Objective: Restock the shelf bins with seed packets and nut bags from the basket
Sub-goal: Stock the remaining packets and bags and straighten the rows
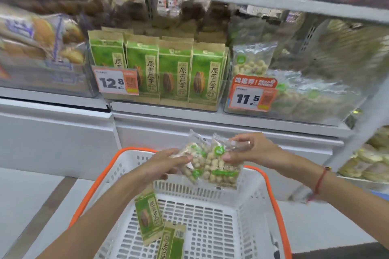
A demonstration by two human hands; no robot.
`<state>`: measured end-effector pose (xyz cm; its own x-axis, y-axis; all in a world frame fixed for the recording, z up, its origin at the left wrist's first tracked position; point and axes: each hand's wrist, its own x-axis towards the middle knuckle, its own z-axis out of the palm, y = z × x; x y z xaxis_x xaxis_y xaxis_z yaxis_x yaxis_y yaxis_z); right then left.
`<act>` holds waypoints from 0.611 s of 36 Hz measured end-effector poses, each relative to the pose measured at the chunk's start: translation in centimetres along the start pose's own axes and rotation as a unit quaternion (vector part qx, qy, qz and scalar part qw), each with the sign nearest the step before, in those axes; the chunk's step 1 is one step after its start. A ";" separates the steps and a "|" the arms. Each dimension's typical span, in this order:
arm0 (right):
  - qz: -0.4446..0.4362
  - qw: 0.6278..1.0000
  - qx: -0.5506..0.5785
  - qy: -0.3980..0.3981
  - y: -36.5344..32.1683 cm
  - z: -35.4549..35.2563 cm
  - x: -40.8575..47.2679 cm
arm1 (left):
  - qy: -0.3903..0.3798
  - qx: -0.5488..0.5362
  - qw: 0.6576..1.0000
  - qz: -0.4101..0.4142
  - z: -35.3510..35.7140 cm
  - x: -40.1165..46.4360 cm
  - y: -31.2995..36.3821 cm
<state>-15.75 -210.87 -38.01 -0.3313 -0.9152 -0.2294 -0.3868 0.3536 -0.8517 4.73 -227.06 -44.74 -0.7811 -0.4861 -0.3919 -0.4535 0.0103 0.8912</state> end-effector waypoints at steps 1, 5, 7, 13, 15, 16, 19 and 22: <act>-0.021 0.999 -0.026 0.013 -0.7 -0.8 -0.3 | -0.014 0.017 1.000 0.000 -0.2 0.0 0.9; -0.060 0.988 -0.140 -0.019 -3.8 -3.0 -2.0 | -0.027 0.108 0.994 -0.009 -0.8 -0.4 4.9; -0.074 0.982 -0.169 -0.043 -4.7 -3.3 -2.5 | -0.027 0.167 0.986 -0.008 -0.7 -0.5 6.7; -0.103 0.990 -0.090 0.026 -4.7 -3.5 -2.4 | -0.024 0.057 0.996 0.059 1.2 -0.7 10.2; -0.120 0.988 -0.051 0.083 -4.9 -3.8 -2.5 | -0.035 -0.051 0.996 0.064 1.8 -0.4 11.1; -0.130 0.985 -0.039 0.111 -5.0 -3.9 -2.6 | -0.052 -0.108 0.991 0.064 2.1 -0.3 11.6; -0.159 0.973 0.012 0.169 -5.2 -4.8 -2.8 | -0.072 -0.244 0.964 0.075 2.5 -0.1 13.0; -0.171 0.958 0.080 0.218 -5.6 -5.8 -3.3 | -0.086 -0.251 0.957 0.115 3.4 0.1 14.2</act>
<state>-17.50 -208.73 -29.76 -0.5493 -0.7925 0.2649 -0.4114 -0.0195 -0.9113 -3.22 -224.05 -32.94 -0.9142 -0.3699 -0.1653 -0.0309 -0.3433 0.9387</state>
